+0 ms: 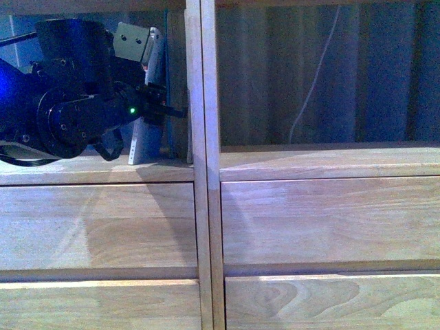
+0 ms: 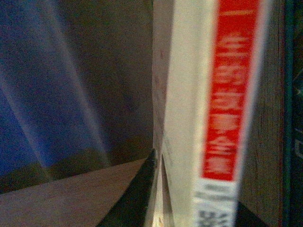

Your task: Organize books on shelf

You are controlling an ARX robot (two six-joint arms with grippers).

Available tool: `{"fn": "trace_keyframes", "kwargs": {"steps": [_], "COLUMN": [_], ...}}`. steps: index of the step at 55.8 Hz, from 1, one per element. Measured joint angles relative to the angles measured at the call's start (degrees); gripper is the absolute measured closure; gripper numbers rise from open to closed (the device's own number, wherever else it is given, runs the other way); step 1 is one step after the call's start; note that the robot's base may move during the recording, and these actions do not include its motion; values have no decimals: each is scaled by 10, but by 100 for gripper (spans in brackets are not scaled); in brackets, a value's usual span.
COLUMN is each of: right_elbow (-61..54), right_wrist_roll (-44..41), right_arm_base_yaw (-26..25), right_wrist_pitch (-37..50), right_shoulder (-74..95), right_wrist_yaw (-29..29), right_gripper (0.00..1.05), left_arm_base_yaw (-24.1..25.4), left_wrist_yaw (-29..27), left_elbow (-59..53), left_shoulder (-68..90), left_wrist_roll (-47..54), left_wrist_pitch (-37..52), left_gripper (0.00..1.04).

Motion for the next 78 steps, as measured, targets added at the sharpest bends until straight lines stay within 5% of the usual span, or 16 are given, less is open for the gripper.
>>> {"fn": "trace_keyframes", "kwargs": {"steps": [23,51,63,71,75,78], "right_elbow": [-5,-11,-24,-40,-14,-25], "right_wrist_roll": [7,7,17,17,-27,-44], "right_arm_base_yaw": [16,33,26,25,64,80], "right_wrist_pitch": [5,4,23,24,-136,-214], "right_shoulder": [-8,-9,-12,-26,-65,-85], "right_wrist_yaw": [9,63,102,126,287,365], "right_gripper": [7,7,7,7,20,30], "left_arm_base_yaw": [11,35,57,57,50,56], "left_wrist_yaw": [0,54,76,75,-25,-35], "left_elbow": [-132,-576,-798,-852,-855,-871], "left_shoulder": [-66,-429,-680,-801,-833,-845], "left_wrist_roll": [-20,-94,-166,-198,-183,-180], "left_wrist_pitch": [66,163,8,-63,-114,-118], "left_gripper": [6,7,7,9,24,35]}}
